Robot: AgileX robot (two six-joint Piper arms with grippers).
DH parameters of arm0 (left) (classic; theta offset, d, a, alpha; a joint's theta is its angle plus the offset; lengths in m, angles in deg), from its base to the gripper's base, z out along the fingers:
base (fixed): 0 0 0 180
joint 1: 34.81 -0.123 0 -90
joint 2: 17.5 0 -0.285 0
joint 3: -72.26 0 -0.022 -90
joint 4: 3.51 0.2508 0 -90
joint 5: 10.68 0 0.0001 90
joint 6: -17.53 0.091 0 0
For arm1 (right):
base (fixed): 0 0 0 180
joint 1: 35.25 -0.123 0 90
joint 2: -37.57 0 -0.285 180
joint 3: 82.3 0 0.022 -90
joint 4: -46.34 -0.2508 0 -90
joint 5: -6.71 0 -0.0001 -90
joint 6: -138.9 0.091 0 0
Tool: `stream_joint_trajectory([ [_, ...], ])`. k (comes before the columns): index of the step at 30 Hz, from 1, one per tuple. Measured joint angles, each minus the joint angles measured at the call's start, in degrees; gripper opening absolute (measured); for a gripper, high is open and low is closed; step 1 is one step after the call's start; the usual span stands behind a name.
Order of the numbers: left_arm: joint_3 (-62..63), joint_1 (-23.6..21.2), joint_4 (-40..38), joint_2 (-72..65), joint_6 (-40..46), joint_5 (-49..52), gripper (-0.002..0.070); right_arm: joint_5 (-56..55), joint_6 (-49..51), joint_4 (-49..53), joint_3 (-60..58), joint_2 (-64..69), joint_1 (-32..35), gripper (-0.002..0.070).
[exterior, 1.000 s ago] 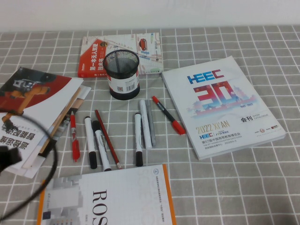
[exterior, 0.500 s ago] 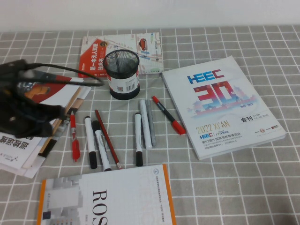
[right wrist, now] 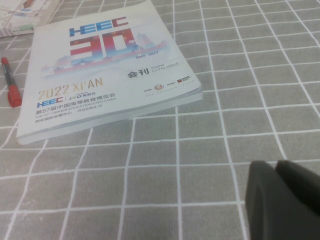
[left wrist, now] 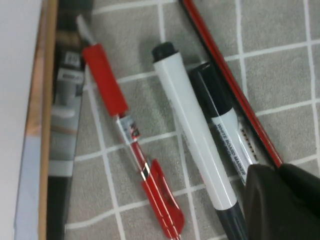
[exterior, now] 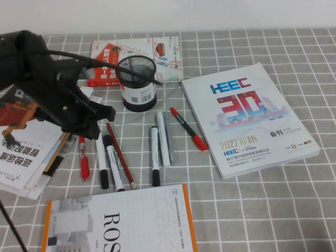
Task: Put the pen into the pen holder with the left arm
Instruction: Pick up the pen on the table
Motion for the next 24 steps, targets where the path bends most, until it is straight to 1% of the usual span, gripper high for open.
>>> stream_joint_trajectory([
  [3,2.1,0.0,0.4,-1.8,2.2,2.1,0.0052,0.0,0.0,0.0,0.0,0.0,0.0,-0.0013],
  [5,2.9,0.0,1.2,-3.0,2.9,3.3,0.0123,0.0,0.0,0.0,0.0,0.0,0.0,-0.0013],
  [7,3.1,-0.2,2.1,-4.1,2.5,4.1,0.0214,0.0,0.0,0.0,0.0,0.0,0.0,-0.0013],
  [9,3.1,-0.7,3.5,-4.8,-1.3,4.7,0.0281,0.0,0.0,0.0,0.0,0.0,0.0,-0.0013],
  [10,3.3,-1.0,4.9,-5.2,-3.6,4.9,0.0296,0.0,0.0,0.0,0.0,0.0,0.0,-0.0013],
  [12,3.4,-1.3,7.6,-5.7,-8.5,4.9,0.0317,0.0,0.0,0.0,0.0,0.0,0.0,-0.0013],
  [14,3.4,-1.5,9.2,-6.5,-10.9,4.6,0.0326,0.0,0.0,0.0,0.0,0.0,0.0,-0.0013],
  [24,3.5,-1.6,9.8,-9.9,-13.0,2.0,0.0331,0.0,0.0,0.0,0.0,0.0,0.0,-0.0013],
])
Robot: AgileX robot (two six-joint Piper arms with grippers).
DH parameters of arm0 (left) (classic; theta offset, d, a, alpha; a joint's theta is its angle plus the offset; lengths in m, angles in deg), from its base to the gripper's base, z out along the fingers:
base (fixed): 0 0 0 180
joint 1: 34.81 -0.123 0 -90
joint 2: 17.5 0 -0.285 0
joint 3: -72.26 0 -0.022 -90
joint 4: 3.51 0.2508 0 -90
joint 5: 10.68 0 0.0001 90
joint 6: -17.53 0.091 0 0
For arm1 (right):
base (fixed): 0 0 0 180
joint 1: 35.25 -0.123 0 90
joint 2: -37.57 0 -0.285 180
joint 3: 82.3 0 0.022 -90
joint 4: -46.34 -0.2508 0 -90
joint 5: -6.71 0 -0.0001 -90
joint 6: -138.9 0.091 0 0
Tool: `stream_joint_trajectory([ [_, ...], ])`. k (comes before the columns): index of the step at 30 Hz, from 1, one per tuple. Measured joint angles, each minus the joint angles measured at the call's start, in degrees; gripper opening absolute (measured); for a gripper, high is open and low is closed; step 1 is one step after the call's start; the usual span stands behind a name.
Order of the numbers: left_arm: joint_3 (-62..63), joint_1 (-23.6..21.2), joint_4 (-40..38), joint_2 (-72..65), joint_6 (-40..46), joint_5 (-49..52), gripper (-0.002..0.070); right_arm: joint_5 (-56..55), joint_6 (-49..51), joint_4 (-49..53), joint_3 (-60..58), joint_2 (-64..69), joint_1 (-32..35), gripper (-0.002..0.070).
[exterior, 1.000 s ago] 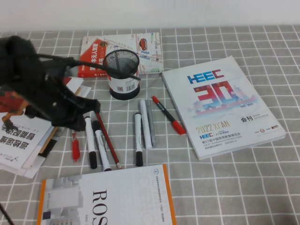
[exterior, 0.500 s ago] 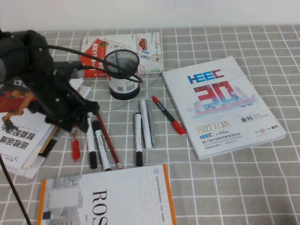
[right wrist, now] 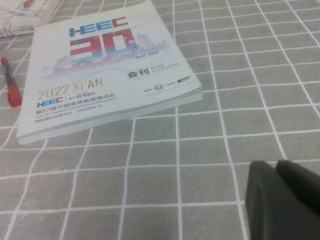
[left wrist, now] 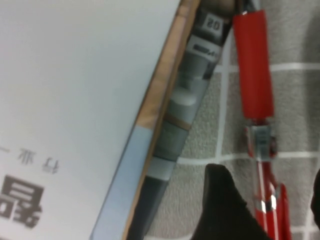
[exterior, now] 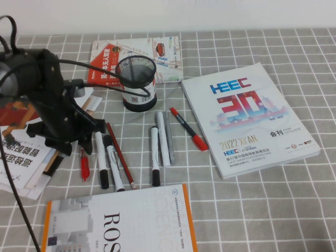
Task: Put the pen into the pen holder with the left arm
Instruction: Pick up the pen on the table
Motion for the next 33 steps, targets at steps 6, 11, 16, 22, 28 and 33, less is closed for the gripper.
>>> stream_joint_trajectory([
  [6,0.1,0.0,-0.1,-2.5,-0.1,-0.6,0.0316,0.0,0.0,0.0,0.0,0.0,0.0,-0.0013],
  [11,0.6,0.0,0.1,-2.9,-0.1,-0.7,0.0257,0.0,0.0,0.0,0.0,0.0,0.0,-0.0013],
  [16,1.1,0.0,1.1,-3.5,-0.1,-0.2,0.0179,0.0,0.0,0.0,0.0,0.0,0.0,-0.0012],
  [22,1.1,0.1,2.3,-3.5,1.9,0.1,0.0072,0.0,0.0,0.0,0.0,0.0,0.0,-0.0013],
  [28,0.8,0.8,-0.2,-1.7,5.7,-1.7,0.0072,0.0,0.0,0.0,0.0,0.0,0.0,-0.0013],
  [33,0.6,1.0,-1.0,7.4,7.7,-5.5,0.0072,0.0,0.0,0.0,0.0,0.0,0.0,-0.0012],
])
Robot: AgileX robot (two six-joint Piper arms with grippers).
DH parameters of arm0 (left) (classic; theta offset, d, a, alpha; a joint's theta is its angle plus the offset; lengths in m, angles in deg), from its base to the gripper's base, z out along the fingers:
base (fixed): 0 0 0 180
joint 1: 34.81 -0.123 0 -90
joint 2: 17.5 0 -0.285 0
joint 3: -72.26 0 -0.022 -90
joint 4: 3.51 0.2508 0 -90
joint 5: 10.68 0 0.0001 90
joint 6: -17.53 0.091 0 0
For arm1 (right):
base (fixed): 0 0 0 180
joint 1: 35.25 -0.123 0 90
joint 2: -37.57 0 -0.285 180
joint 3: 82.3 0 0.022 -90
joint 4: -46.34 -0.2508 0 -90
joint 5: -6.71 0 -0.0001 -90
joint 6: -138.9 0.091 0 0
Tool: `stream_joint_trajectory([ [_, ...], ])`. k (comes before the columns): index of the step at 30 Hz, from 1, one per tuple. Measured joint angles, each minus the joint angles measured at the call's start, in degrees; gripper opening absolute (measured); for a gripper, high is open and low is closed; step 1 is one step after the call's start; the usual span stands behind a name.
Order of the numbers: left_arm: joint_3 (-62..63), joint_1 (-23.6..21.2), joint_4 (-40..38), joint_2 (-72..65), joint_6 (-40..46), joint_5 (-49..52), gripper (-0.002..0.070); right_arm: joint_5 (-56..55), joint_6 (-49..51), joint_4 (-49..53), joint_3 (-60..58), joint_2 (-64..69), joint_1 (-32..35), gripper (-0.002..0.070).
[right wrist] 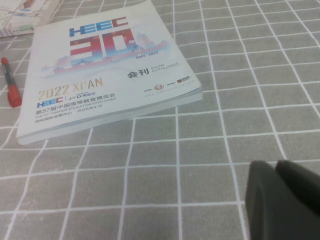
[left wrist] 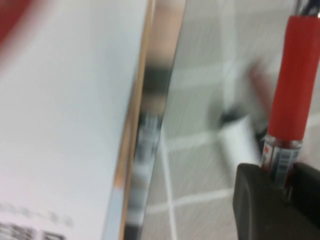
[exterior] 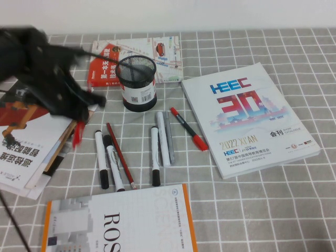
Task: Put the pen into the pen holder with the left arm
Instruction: Pick up the pen on the table, then place the pen onto the pen holder
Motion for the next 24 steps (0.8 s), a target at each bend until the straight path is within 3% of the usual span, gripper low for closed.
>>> stream_joint_trajectory([
  [8,0.0,0.0,-4.5,12.7,5.3,-11.5,0.0072,0.0,0.0,0.0,0.0,0.0,0.0,-0.0013],
  [18,-5.2,1.1,-37.7,13.9,36.8,-30.6,0.0072,0.0,0.0,0.0,0.0,0.0,0.0,-0.0013],
  [24,-13.5,5.9,-47.5,13.9,51.1,-38.9,0.0071,0.0,0.0,0.0,0.0,0.0,0.0,-0.0012],
])
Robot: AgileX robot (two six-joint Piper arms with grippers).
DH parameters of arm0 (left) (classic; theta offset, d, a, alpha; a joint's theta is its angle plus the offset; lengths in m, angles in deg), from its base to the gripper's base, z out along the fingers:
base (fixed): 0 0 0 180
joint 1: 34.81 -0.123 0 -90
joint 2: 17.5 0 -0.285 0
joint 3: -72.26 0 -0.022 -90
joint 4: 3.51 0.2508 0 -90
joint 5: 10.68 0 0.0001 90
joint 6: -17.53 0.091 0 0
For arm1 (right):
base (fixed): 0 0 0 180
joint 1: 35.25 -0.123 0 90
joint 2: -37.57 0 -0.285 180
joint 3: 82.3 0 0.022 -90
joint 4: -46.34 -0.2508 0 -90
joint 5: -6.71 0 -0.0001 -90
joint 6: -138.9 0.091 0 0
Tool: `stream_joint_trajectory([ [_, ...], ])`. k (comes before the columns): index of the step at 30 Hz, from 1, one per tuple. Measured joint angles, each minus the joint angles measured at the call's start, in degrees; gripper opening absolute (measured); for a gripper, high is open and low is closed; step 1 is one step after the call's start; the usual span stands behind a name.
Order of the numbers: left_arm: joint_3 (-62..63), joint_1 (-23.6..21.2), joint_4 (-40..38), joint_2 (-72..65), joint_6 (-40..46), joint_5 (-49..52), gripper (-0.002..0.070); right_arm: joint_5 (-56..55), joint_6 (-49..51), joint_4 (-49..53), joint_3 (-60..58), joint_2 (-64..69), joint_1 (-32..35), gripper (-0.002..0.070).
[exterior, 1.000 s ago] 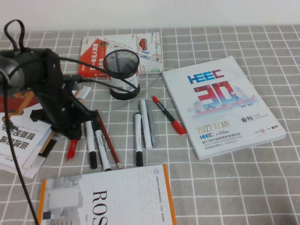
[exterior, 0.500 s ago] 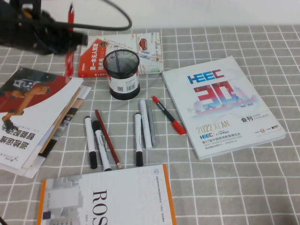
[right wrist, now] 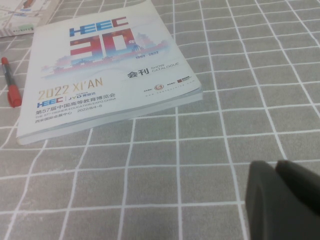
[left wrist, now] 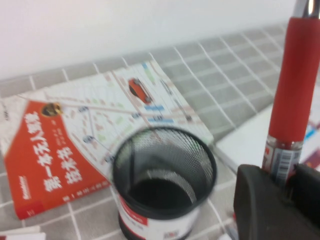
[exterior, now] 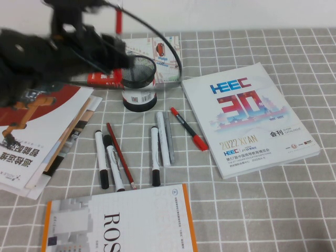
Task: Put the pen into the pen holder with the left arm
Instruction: Place the pen onto the pen holder
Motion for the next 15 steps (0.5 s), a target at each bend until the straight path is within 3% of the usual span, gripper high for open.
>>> stream_joint_trajectory([
  [5,-3.2,2.6,-1.2,0.0,3.7,-3.4,0.0072,0.0,0.0,0.0,0.0,0.0,0.0,-0.0013],
  [15,-3.2,2.6,-2.0,-0.2,4.1,-5.4,0.0071,0.0,0.0,0.0,0.0,0.0,0.0,-0.0012],
])
